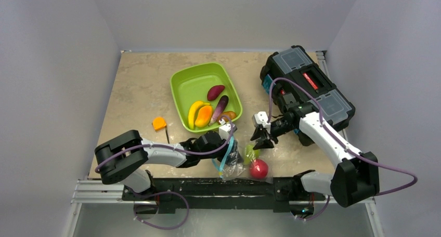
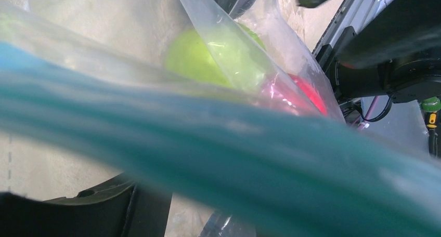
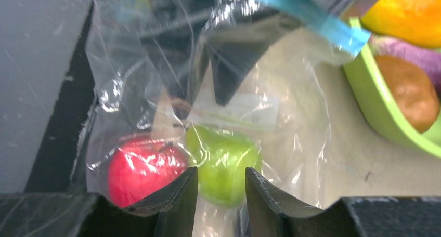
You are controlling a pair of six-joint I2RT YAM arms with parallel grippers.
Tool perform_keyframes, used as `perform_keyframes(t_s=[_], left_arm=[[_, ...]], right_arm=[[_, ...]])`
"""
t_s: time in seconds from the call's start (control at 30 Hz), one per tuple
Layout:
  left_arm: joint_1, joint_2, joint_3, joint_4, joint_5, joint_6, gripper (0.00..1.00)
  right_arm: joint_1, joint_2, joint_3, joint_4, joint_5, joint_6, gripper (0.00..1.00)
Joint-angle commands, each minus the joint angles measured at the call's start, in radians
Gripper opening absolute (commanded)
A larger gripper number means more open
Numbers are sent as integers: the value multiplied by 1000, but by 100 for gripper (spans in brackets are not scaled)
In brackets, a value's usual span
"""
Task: Open the zip-top bag and remove the fake food
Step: Pick up the fake fruit from the zipper food storage bag.
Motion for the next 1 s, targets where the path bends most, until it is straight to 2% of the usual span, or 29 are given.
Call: perform_keyframes(t_s=[0.0, 0.17, 0.53, 0.6, 0.8, 0.97], left_arm=[[-3, 12, 35, 45, 17, 4, 51], [-3, 33, 34, 87, 50, 5, 52], [-3, 88, 75, 91, 72, 7, 53], [-3, 92, 79, 94, 71, 7, 58], [-3, 109, 98, 79, 66, 9, 60], [-3, 120, 120, 36, 39, 14, 63]], right_arm=[[-7, 2, -34, 48, 150, -29, 37], [-7, 30, -67, 75, 235, -49, 37], [11, 80, -110, 162, 216, -27, 30], [16, 83, -122, 178, 212, -16, 27], [32, 89, -132, 207, 179, 21, 21], [39, 110, -126, 211, 147, 35, 11]])
